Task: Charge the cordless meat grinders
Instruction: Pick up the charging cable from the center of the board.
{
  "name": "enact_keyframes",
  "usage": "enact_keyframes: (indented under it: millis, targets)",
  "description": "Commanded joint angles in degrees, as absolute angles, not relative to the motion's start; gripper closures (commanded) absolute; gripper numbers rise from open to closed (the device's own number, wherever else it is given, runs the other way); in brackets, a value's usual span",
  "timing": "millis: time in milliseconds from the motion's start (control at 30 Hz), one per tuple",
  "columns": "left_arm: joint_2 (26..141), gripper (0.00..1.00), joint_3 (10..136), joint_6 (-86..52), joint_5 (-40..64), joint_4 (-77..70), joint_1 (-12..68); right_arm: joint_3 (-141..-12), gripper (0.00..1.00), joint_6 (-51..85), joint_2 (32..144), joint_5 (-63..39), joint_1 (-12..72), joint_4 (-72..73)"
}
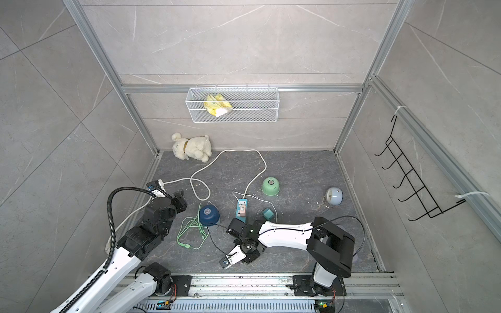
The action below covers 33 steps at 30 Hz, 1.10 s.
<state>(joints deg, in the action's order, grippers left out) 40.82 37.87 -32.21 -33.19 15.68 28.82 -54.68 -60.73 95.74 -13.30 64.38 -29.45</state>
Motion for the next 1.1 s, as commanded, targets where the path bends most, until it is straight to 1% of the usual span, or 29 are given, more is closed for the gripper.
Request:
enact_keyframes:
  millis: [0,167,533,667,733,900,1000,1067]
  targets:
    - [39.5,0.41,37.9,-32.9,-35.6,16.6,28.5,-56.7,0.7,-61.0,97.4,-13.0,64.3,-28.0]
    - [39.1,0.41,37.9,-32.9,-36.1,16.8,28.5,-56.7,0.73,-60.6,98.8,-12.9,64.3,-27.6]
    - [37.4,0.41,39.0,-33.4,-37.9,19.8,28.4,-57.0,0.9,-60.3,101.7,-11.5,64.2,-29.3]
    - [36.1,0.41,39.1,-33.8,-38.1,21.2,28.5,-57.1,0.99,-60.1,102.2,-9.8,64.3,-29.1]
    - [35.6,0.41,39.0,-33.8,-37.0,21.4,28.5,-57.2,1.0,-59.5,101.8,-10.2,64.2,-28.5]
    - [35.3,0.4,40.6,-34.2,-27.6,26.0,28.5,-56.3,1.0,-51.6,93.8,-17.0,61.4,-23.1]
    - [35.1,0.4,42.5,-35.3,-16.9,31.4,28.5,-54.2,1.0,-45.6,87.7,-19.1,58.9,-18.3]
    - [34.8,0.38,43.2,-36.9,-8.6,34.1,28.5,-52.8,1.0,-41.5,85.0,-18.8,58.0,-14.7]
